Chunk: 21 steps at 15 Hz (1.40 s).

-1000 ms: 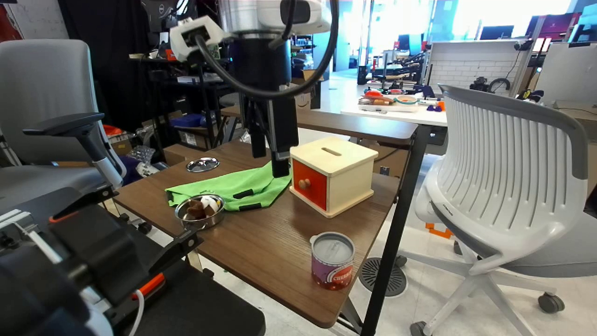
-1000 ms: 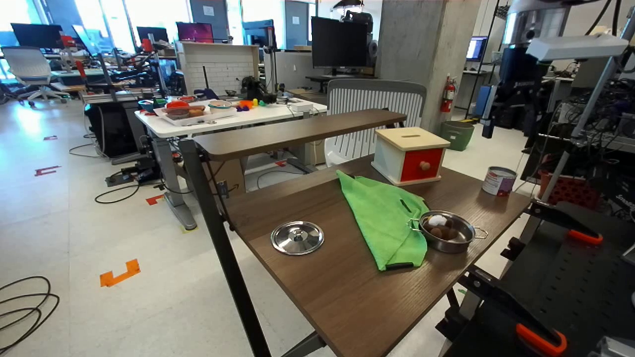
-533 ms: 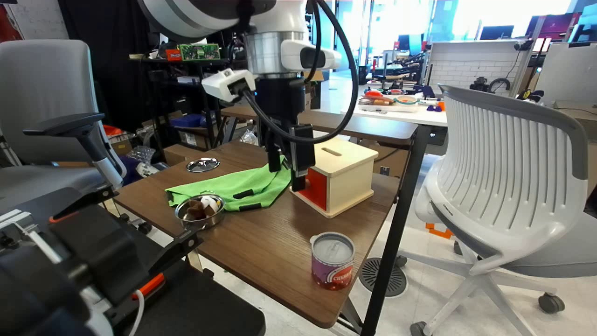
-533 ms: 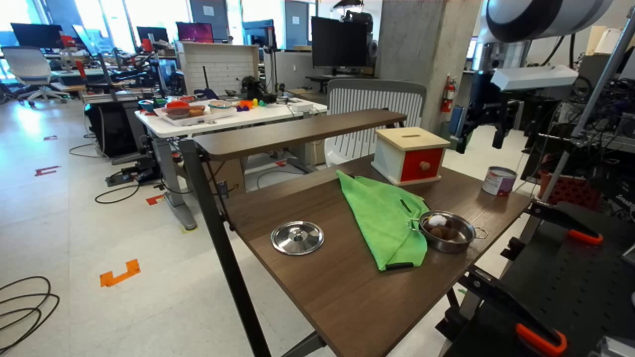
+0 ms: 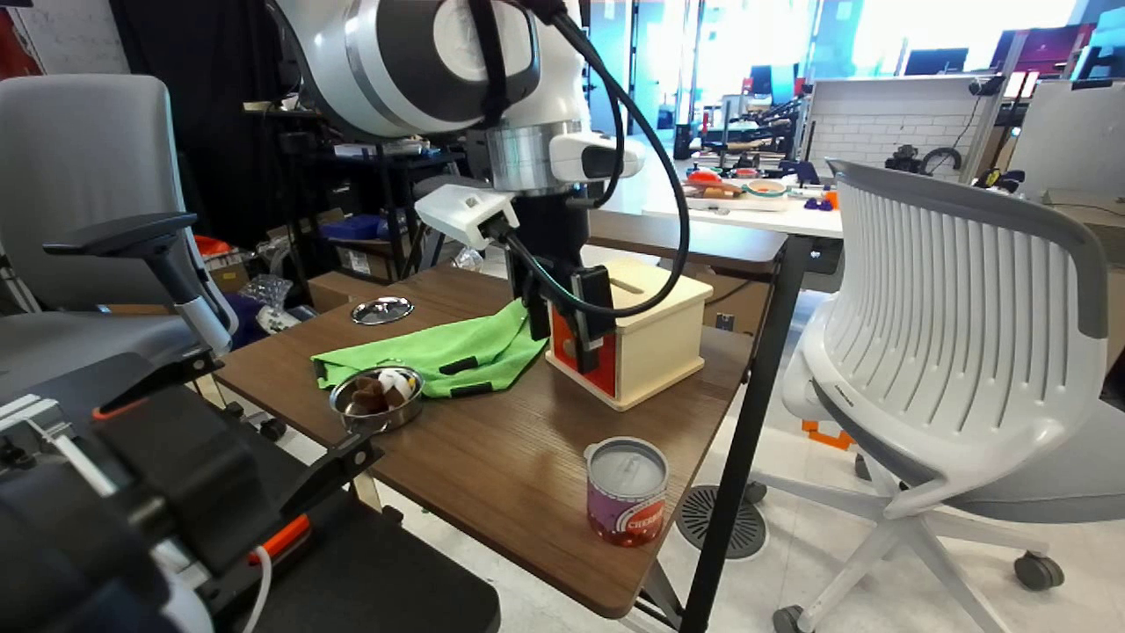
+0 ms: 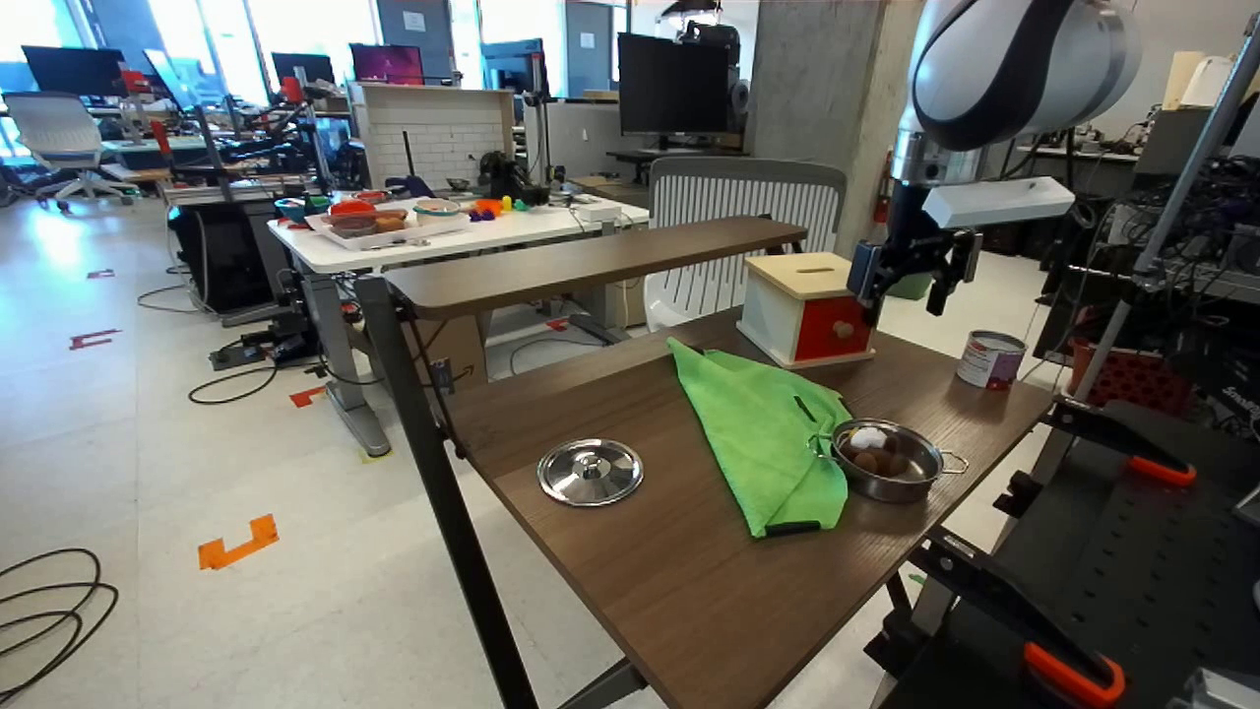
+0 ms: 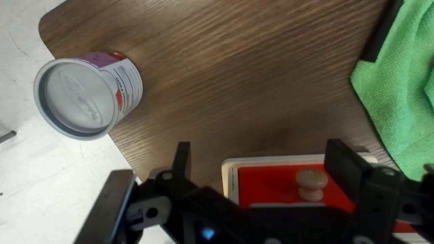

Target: Open the drawer

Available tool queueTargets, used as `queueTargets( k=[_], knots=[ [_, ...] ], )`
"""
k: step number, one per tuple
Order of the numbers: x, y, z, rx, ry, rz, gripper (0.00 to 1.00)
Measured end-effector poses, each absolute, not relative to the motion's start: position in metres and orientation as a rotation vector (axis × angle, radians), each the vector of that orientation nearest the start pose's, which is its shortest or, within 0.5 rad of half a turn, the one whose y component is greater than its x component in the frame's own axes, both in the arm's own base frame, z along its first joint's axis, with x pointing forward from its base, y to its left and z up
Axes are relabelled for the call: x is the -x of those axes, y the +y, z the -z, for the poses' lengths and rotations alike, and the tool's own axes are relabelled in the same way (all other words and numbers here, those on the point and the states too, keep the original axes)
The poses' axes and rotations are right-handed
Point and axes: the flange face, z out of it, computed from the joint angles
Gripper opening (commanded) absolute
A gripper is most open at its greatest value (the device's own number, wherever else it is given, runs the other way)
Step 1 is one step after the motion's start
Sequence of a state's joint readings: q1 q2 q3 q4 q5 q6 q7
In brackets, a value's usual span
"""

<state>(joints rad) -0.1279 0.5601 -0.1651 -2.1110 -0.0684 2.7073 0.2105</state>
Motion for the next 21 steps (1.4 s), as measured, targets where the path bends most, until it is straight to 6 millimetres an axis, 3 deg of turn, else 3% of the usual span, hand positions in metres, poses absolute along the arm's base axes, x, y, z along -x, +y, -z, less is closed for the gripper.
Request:
queueTargets(
  k=[8,9,10,18,19,21],
  knots=[
    [-0.572,-0.152,-0.126,3.201,0.616,0.139,1.0],
    [-0.574,-0.15,-0.125,3.196,0.617,0.142,0.93],
    [-0.576,-0.147,-0.124,3.191,0.619,0.145,0.74],
    [-0.589,-0.141,-0.13,3.163,0.639,0.225,0.12],
    [-0.589,-0.141,-0.129,3.162,0.638,0.239,0.05],
    [-0.589,-0.14,-0.127,3.163,0.631,0.253,0.07]
  ],
)
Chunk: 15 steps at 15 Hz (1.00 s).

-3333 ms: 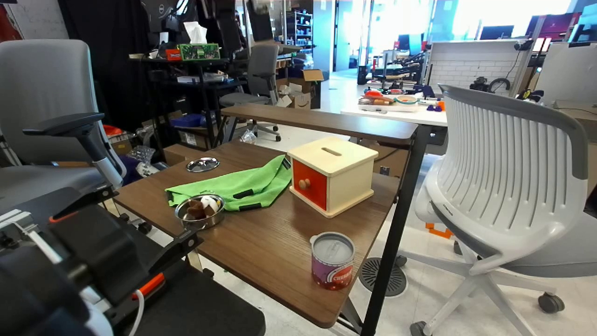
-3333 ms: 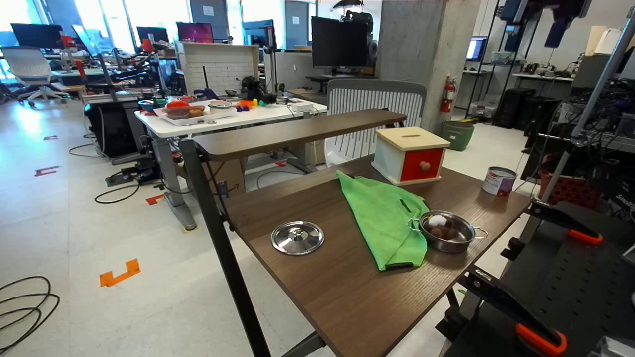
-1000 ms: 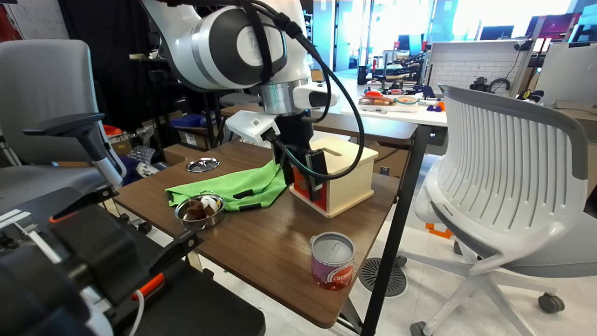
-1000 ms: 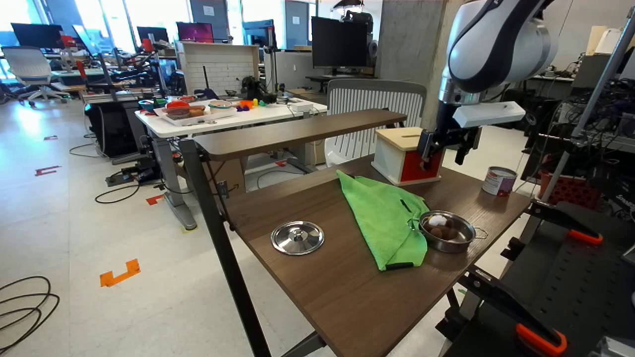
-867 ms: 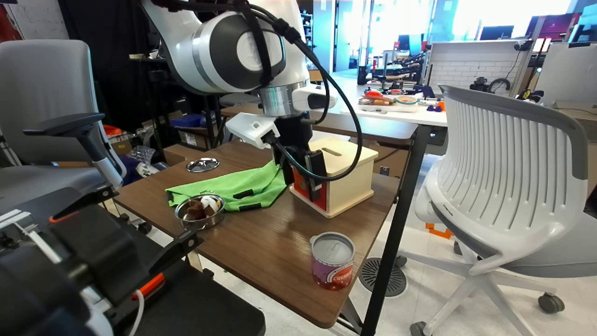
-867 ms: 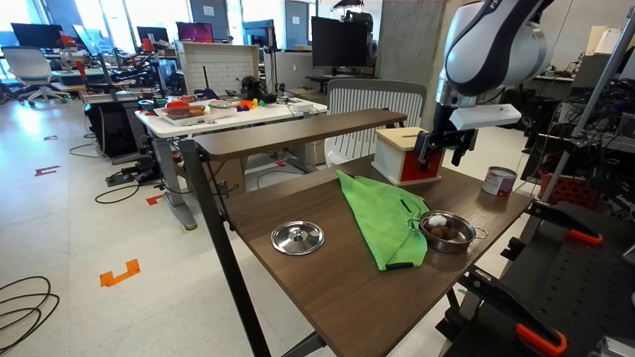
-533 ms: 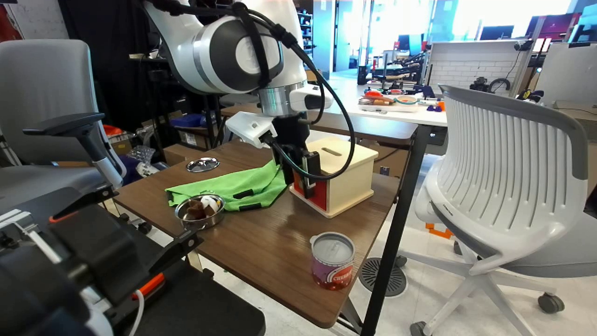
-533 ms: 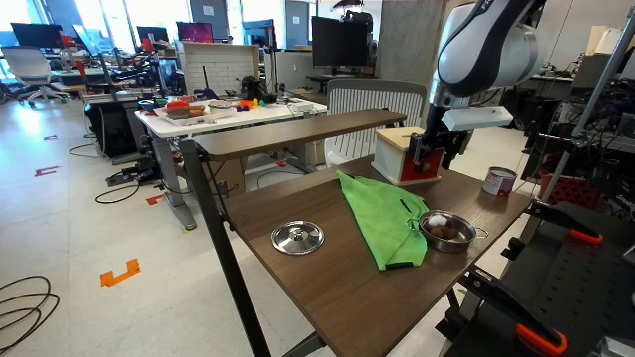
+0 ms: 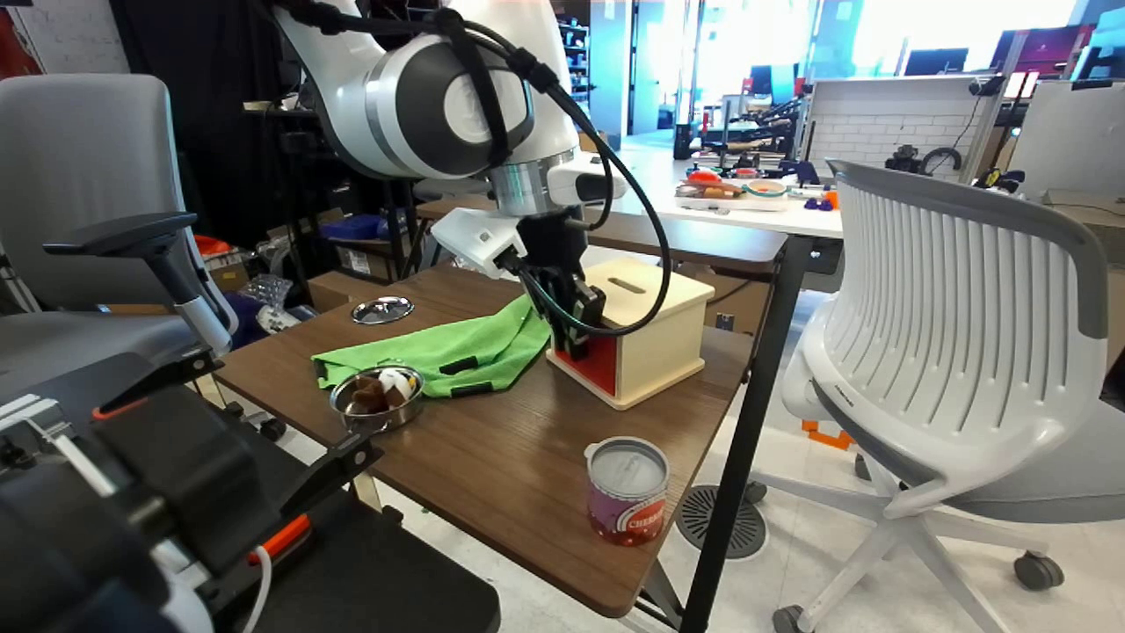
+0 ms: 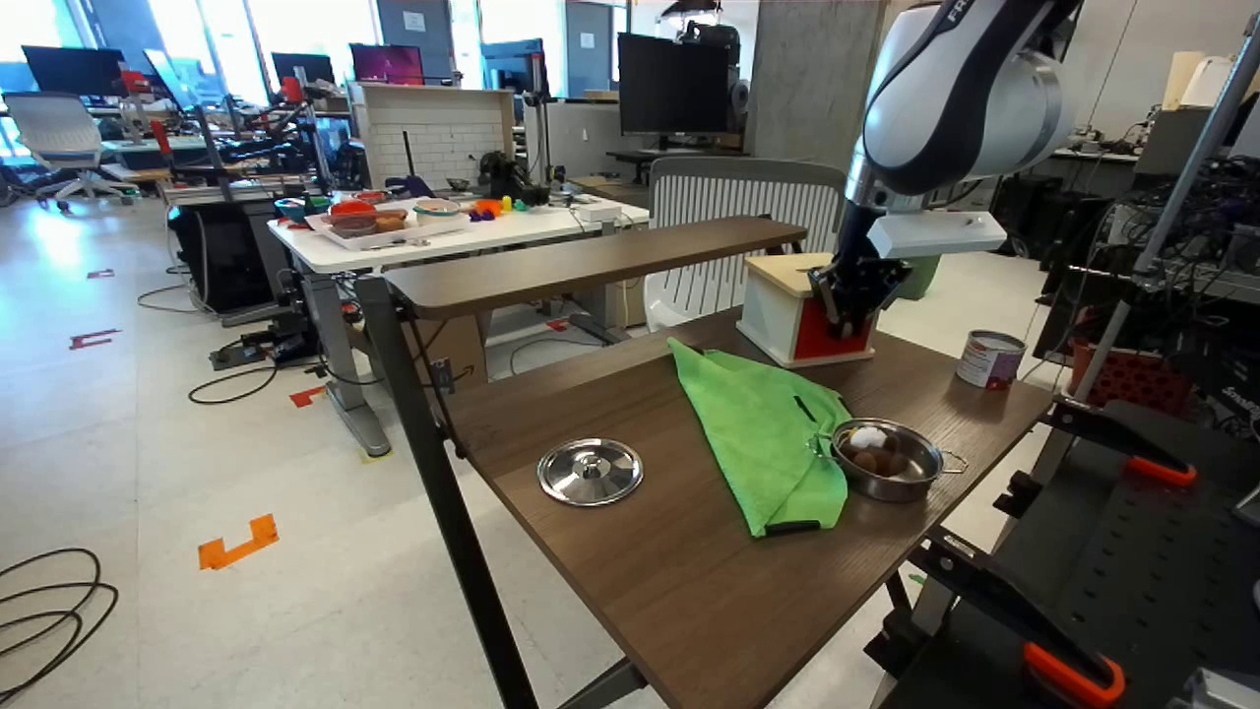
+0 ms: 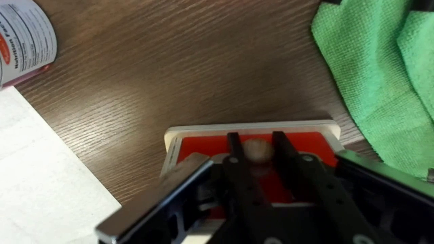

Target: Open the drawer

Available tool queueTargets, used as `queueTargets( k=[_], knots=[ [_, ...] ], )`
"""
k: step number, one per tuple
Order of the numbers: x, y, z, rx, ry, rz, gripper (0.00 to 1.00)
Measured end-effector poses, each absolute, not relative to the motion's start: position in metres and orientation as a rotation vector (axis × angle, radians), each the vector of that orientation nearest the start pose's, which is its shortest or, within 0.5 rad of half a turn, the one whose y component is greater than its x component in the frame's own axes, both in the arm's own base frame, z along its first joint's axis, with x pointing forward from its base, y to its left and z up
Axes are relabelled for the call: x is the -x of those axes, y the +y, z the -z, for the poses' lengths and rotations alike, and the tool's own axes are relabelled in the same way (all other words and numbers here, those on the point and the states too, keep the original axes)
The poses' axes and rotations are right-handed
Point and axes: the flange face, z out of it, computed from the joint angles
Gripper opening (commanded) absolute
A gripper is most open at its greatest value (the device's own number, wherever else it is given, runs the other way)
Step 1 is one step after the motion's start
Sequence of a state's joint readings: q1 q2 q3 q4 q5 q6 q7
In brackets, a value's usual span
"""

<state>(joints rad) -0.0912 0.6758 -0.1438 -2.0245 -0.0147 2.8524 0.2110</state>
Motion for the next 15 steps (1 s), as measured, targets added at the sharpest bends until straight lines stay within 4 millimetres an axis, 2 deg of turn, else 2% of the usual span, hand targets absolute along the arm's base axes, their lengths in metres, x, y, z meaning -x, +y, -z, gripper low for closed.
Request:
queueTargets(
  k=[11,15],
  knots=[
    [-0.586,-0.14,-0.126,3.175,0.597,0.243,0.07],
    [-0.578,-0.138,-0.126,3.18,0.573,0.217,0.07]
  ],
)
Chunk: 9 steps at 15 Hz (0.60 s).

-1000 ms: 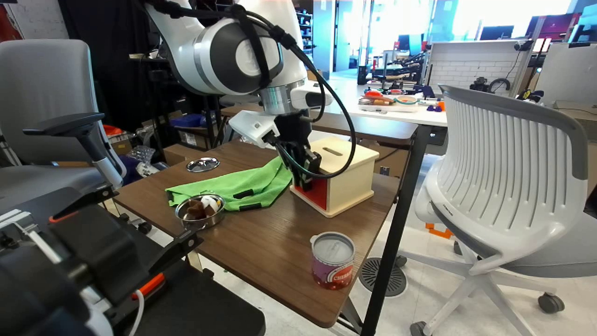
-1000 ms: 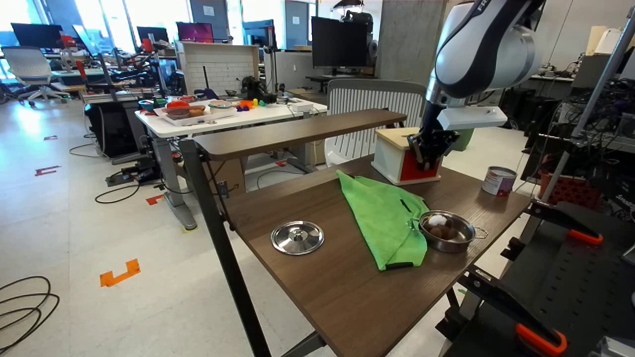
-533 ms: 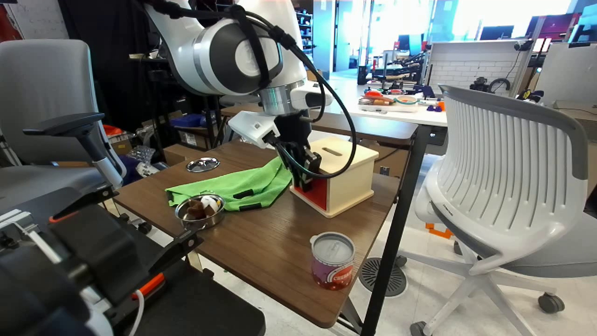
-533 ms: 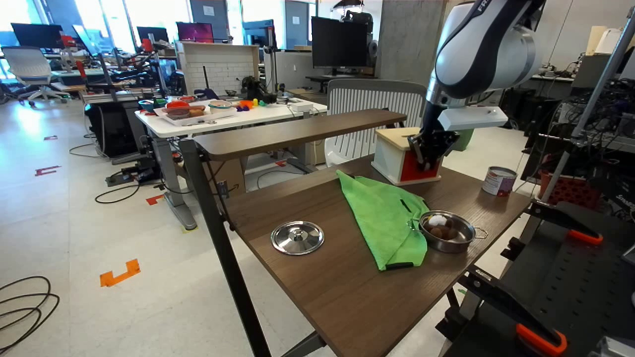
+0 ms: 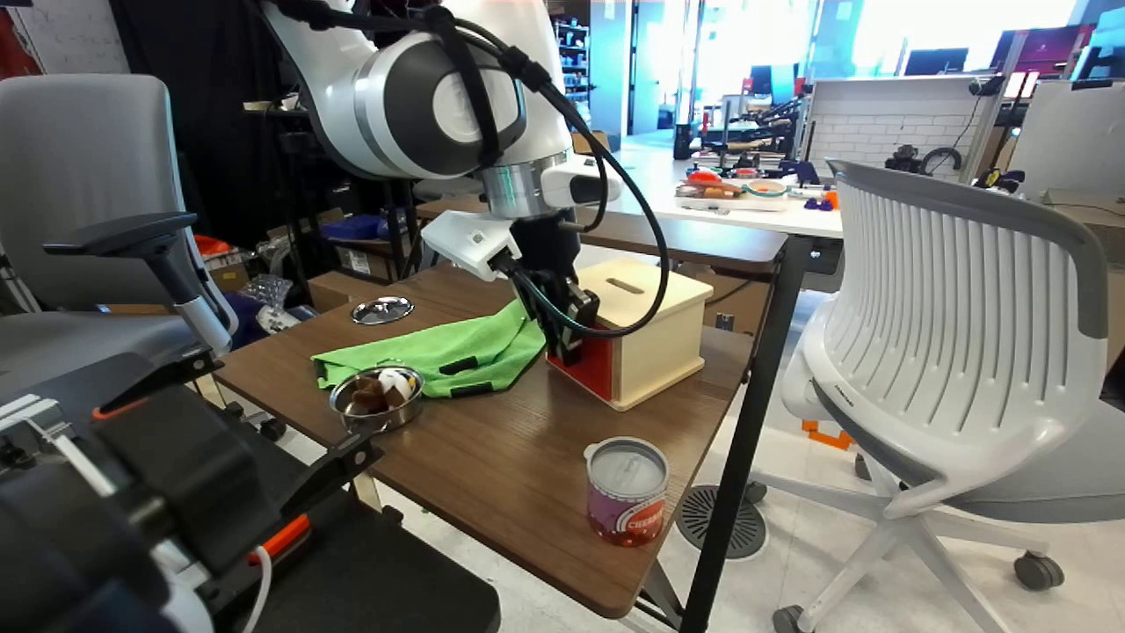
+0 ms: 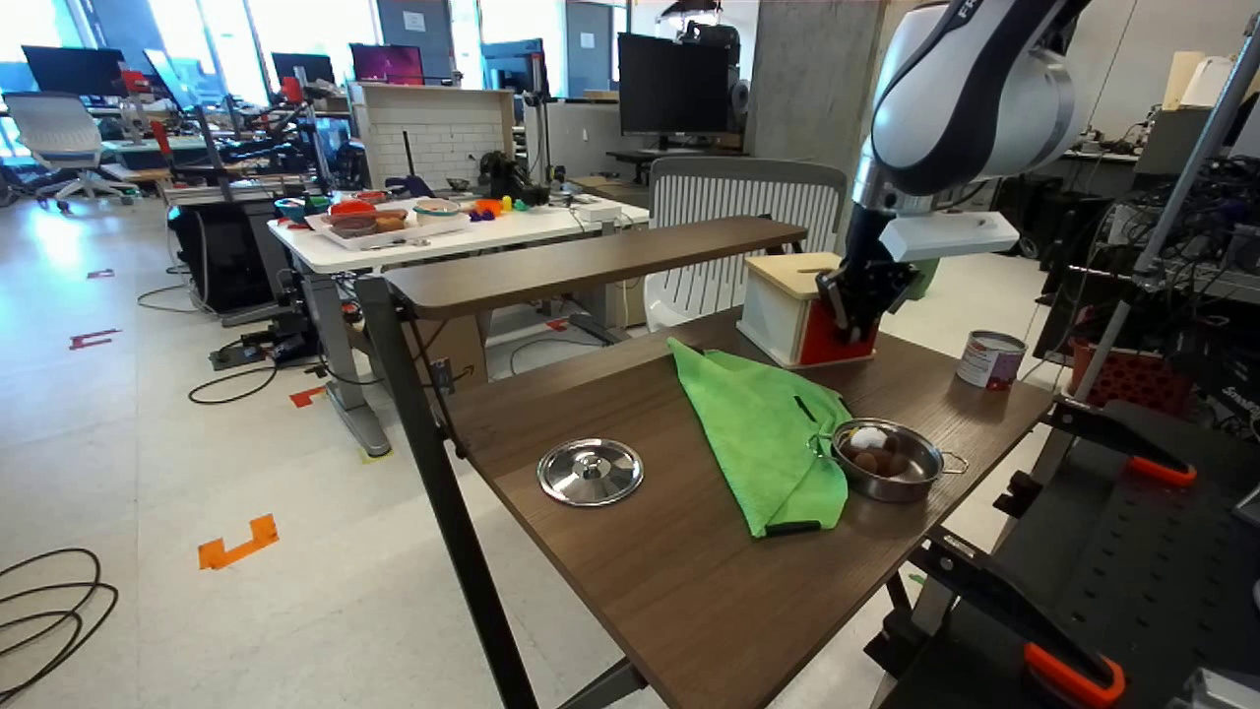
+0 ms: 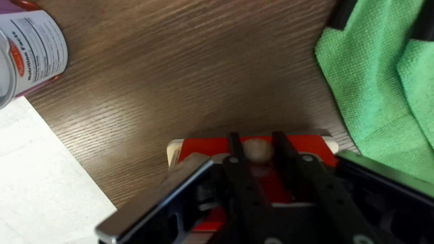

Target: Open the drawer

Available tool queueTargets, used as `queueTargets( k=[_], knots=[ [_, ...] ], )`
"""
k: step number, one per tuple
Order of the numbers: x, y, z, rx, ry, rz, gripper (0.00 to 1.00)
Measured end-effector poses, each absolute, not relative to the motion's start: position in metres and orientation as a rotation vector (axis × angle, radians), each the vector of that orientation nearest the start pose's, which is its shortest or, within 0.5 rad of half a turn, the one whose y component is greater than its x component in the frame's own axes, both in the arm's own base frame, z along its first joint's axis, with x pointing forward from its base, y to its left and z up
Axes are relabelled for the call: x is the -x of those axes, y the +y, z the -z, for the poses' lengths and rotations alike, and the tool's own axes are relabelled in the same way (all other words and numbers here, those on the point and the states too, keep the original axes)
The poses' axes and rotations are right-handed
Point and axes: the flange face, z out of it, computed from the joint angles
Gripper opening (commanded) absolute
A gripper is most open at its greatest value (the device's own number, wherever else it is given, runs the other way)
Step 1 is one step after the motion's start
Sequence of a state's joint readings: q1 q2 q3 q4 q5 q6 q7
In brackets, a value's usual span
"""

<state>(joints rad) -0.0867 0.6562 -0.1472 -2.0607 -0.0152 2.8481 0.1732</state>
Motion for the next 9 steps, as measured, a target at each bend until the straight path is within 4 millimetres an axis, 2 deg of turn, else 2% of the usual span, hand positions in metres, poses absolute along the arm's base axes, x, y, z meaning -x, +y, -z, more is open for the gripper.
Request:
queueTargets(
  k=[9],
  knots=[
    [-0.548,-0.128,-0.124,3.186,0.531,0.137,0.07]
  ],
)
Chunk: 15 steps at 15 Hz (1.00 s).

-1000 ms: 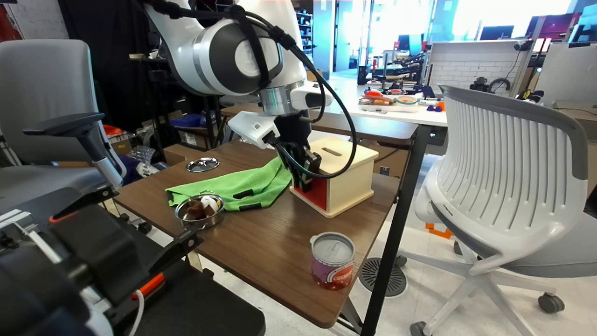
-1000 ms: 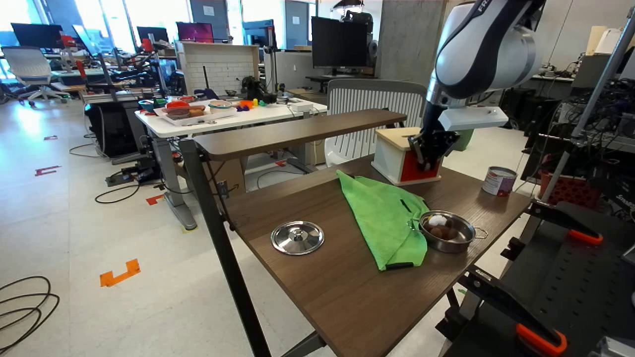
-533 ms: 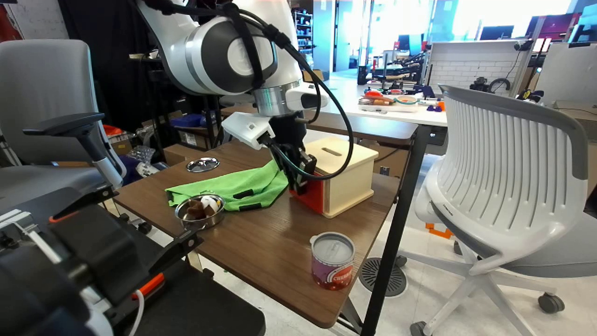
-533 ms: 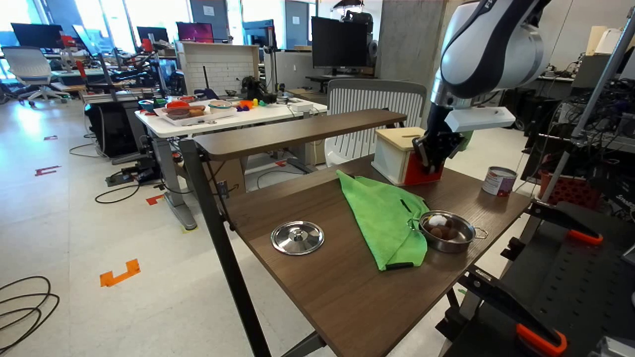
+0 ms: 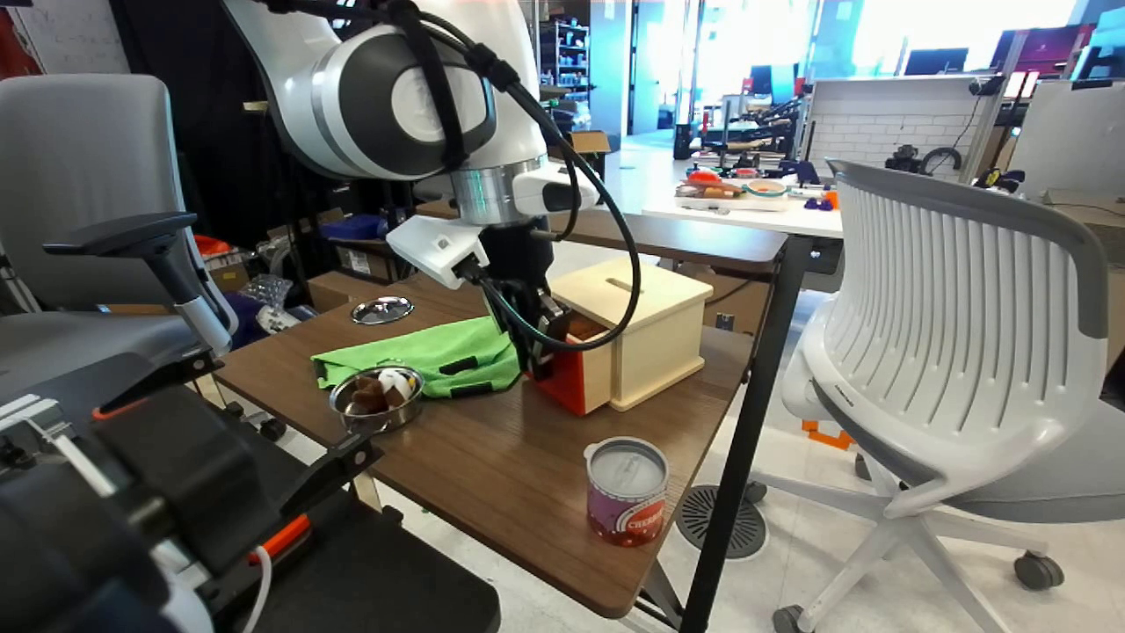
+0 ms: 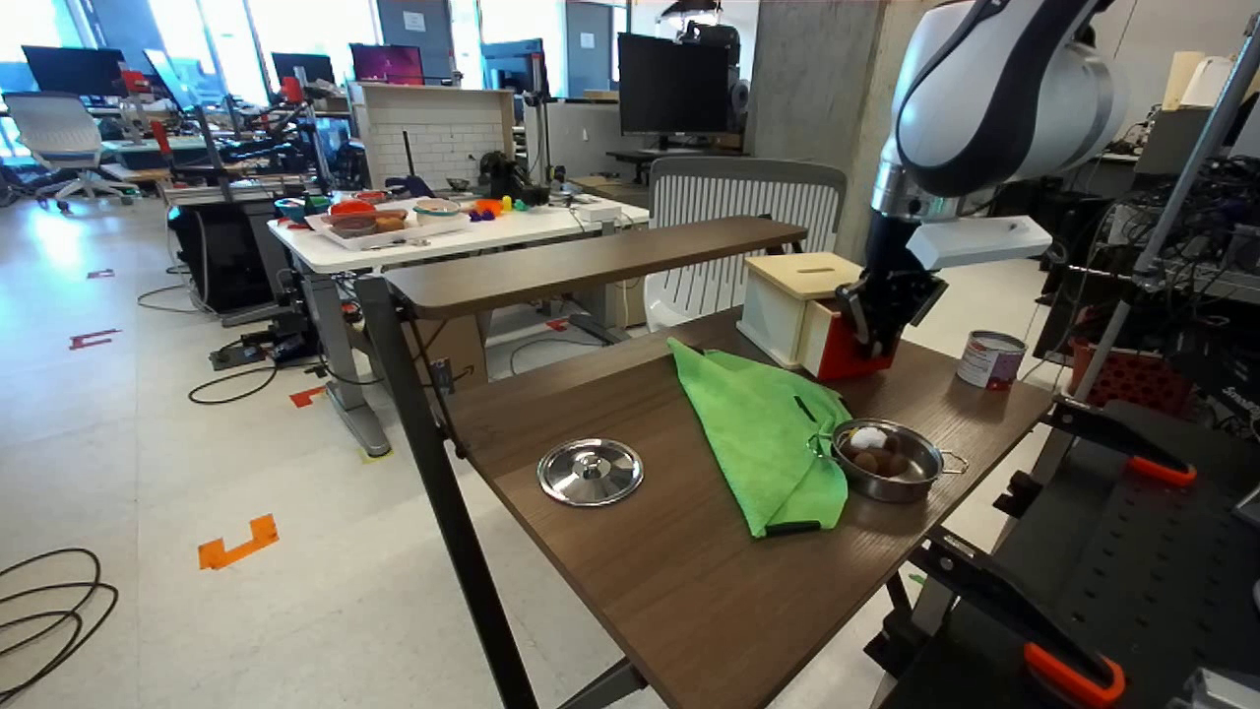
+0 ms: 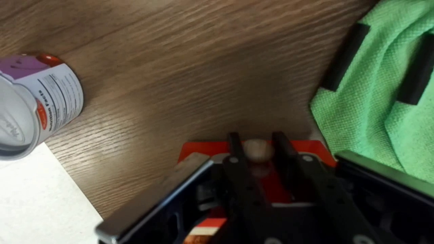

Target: Open the drawer

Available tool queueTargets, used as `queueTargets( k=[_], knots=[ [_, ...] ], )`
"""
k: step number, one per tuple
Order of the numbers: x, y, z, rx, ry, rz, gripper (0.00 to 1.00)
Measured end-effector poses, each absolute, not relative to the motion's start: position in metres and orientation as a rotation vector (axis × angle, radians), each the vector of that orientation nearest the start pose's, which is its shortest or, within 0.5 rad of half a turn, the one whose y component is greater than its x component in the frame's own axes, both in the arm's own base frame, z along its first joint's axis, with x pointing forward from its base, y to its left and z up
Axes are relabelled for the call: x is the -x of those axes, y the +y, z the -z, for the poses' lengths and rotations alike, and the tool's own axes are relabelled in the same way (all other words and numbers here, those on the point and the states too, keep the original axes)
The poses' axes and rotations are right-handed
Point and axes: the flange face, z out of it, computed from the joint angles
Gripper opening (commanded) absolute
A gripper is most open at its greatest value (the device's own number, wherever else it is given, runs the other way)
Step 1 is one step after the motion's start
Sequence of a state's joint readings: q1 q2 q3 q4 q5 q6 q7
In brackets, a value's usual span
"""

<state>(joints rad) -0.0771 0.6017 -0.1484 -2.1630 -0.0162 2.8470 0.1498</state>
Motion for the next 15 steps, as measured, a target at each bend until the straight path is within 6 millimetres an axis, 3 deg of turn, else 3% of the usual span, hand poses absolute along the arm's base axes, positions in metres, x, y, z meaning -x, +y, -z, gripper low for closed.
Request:
queueTargets(
  k=[9,10,12,15],
  knots=[
    [-0.53,-0.122,-0.122,3.188,0.512,0.089,0.07],
    [-0.529,-0.122,-0.122,3.188,0.509,0.085,0.52],
    [-0.526,-0.121,-0.121,3.189,0.503,0.077,0.58],
    [-0.517,-0.117,-0.114,3.19,0.495,0.025,0.81]
  ],
)
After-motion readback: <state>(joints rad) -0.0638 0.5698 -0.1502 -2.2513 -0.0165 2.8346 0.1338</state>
